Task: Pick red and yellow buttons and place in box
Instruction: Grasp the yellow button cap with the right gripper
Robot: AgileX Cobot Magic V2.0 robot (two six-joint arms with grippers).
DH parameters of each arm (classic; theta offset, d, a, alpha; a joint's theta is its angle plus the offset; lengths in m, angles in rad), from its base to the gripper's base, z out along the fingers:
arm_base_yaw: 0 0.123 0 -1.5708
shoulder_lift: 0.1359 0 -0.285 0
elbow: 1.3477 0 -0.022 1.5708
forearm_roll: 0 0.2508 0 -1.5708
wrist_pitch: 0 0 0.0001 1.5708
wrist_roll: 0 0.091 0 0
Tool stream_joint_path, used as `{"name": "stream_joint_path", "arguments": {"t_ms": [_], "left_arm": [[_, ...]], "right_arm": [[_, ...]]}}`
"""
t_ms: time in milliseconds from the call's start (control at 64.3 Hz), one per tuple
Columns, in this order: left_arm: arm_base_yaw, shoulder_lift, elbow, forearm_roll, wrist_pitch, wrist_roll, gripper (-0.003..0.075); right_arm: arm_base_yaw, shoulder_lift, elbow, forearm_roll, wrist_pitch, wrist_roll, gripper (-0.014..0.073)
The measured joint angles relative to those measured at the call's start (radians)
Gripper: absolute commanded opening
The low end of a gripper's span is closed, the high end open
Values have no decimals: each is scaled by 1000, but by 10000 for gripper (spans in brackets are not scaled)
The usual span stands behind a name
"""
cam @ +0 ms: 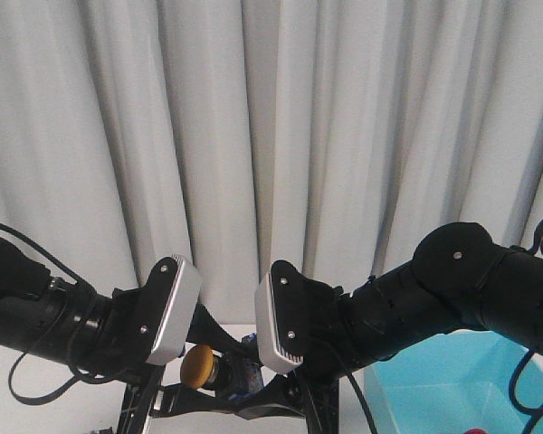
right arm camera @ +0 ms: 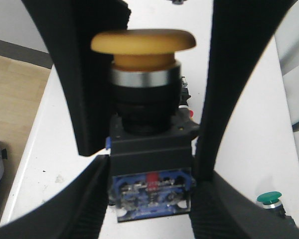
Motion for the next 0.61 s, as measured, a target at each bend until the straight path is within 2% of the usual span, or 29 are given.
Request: {"name": "stream_joint_path", "arguments": {"t_ms": [93,327,435,607], "left_arm": [[0,0,0,0,0,0,255],[0,0,0,-5,0,-14,500],[0,0,0,-32,0,-24,586],[0,0,0,-68,0,-26,625]], "right_arm": [[0,0,0,0,0,0,199],[0,0,0,0,0,0,199],[0,0,0,0,0,0,199],[0,0,0,0,0,0,199]]}}
